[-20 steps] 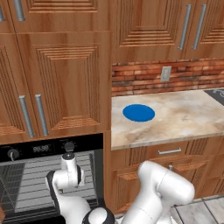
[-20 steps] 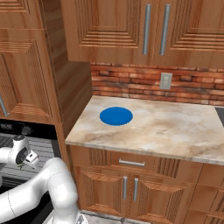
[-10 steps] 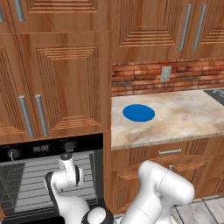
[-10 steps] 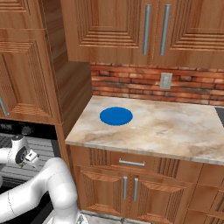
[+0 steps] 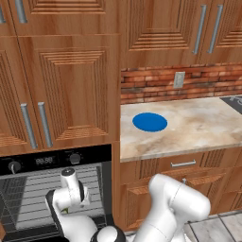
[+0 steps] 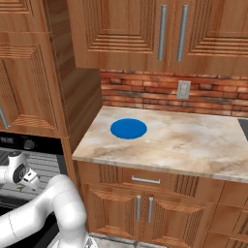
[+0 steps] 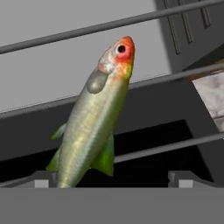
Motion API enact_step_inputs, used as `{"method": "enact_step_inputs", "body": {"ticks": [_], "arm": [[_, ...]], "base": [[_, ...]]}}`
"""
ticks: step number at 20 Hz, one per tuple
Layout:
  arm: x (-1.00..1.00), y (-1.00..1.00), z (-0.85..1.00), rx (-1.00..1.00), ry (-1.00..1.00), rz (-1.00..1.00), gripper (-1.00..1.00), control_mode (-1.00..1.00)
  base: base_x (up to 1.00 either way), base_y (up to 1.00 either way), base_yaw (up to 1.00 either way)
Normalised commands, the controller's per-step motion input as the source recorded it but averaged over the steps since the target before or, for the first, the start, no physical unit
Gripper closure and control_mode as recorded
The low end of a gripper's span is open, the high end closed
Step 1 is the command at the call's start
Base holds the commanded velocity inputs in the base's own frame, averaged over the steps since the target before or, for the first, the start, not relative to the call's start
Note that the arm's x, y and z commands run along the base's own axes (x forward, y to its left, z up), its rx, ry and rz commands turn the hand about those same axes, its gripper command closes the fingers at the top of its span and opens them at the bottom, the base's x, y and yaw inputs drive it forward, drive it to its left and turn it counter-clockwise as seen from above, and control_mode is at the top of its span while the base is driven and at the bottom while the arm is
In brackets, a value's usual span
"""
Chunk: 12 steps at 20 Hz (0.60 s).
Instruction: Take the fish from the oven and place it on the plate on the counter.
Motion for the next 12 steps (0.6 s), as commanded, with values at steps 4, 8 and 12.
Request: {"method": "enact_step_inputs", "body": {"ticks": [4, 8, 12], "arm": [[-0.88, 0.44, -0.54, -0.03, 0.10, 0.00, -1.00, -1.00], [-0.90, 0.43, -0.50, -0.02, 0.10, 0.00, -1.00, -1.00], [-0.42, 0.33, -0.07, -0.01, 0.01, 0.00, -1.00, -1.00]], "base": [[0.00, 0.00, 0.00], [0.00, 0.00, 0.00], [0.00, 0.00, 0.00]]}}
